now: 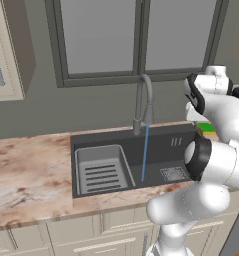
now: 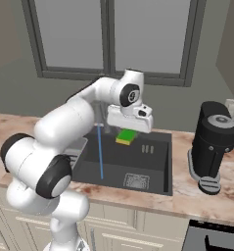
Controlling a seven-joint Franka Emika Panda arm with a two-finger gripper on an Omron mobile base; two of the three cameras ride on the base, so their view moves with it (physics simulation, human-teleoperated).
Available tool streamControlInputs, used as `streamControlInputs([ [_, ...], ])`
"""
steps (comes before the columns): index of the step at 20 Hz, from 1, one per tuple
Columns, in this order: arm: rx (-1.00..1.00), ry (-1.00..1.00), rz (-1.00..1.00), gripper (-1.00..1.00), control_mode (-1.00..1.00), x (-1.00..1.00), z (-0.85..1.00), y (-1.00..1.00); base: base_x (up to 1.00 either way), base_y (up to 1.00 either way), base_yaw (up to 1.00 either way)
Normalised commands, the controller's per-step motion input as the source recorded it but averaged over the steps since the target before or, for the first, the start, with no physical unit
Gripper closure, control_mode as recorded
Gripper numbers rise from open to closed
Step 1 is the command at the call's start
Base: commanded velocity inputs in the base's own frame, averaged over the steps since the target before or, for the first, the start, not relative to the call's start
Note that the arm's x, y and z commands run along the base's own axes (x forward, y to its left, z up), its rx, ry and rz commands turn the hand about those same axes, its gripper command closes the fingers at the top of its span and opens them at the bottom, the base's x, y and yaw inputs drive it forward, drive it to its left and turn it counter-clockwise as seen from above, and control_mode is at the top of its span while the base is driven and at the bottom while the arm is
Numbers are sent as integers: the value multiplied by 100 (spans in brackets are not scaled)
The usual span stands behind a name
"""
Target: Soak the sponge with water for a few seconds and then drop it inside the sink.
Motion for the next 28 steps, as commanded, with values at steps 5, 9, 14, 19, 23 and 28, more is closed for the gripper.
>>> streamControlInputs([
  [5, 1, 0, 0, 100, -100, 18, -37, 0, 0, 0, 0],
  [9, 1, 0, 0, 100, -100, 20, -25, 0, 0, 0, 0],
  [14, 0, 0, 0, 100, -100, 18, -45, 0, 0, 0, 0],
  [19, 0, -1, 0, 100, -100, 22, -50, 0, 0, 0, 0],
  [23, 0, -3, 0, 100, -100, 14, -42, -1, 0, 0, 0],
  [28, 0, -1, 0, 100, -100, 1, -31, -12, 0, 0, 0],
])
